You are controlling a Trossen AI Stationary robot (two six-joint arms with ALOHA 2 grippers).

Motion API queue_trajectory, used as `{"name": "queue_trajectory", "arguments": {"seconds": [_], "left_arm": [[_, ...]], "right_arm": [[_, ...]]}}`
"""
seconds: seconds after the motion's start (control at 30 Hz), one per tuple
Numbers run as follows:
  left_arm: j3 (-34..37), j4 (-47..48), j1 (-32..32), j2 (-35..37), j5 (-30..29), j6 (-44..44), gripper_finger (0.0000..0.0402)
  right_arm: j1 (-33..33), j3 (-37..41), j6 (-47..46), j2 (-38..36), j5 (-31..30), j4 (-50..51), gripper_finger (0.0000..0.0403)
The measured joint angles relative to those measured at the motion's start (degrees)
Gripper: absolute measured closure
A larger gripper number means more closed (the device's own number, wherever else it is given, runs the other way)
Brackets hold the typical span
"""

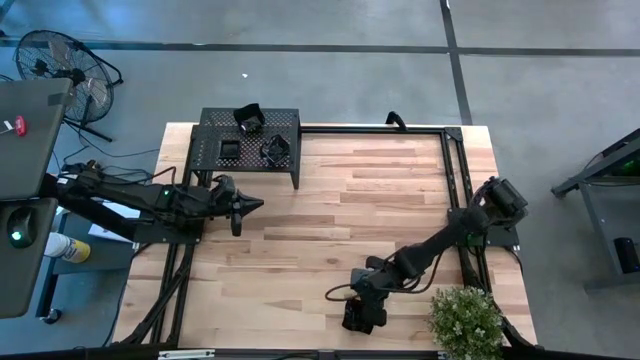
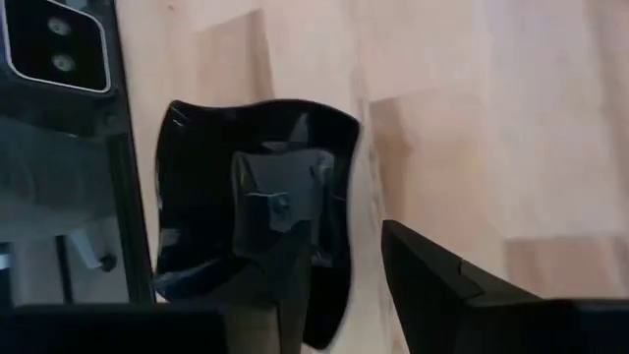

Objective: Pick & Place Mini shaped plates
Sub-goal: Stack the black distorted square plate on the other black distorted square plate on the shelf

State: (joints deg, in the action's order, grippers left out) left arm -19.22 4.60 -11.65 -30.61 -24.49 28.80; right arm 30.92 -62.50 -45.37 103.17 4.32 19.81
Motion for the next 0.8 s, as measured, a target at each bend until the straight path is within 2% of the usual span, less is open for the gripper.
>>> {"name": "queue_trajectory", "arguments": {"seconds": [0.13,0.37,0.57,0.8], "left_arm": [[-0.02,-0.10,-0.01,-0.72,0.00,0.07,0.0402],[-0.02,-0.11,-0.01,-0.67,0.00,1.40,0.0402],[-0.02,-0.11,-0.01,-0.65,0.00,1.53,0.0402],[-0.04,0.00,-0.01,-0.65,-0.10,1.50,0.0401]], "right_arm": [[-0.01,0.00,0.40,1.96,1.38,-1.70,0.0298],[-0.82,0.00,-0.18,2.21,3.38,-2.30,0.0394],[-3.25,0.00,-5.15,1.38,4.86,-5.62,0.0398],[-9.03,-0.11,-6.97,-4.43,3.49,-5.96,0.0401]]}}
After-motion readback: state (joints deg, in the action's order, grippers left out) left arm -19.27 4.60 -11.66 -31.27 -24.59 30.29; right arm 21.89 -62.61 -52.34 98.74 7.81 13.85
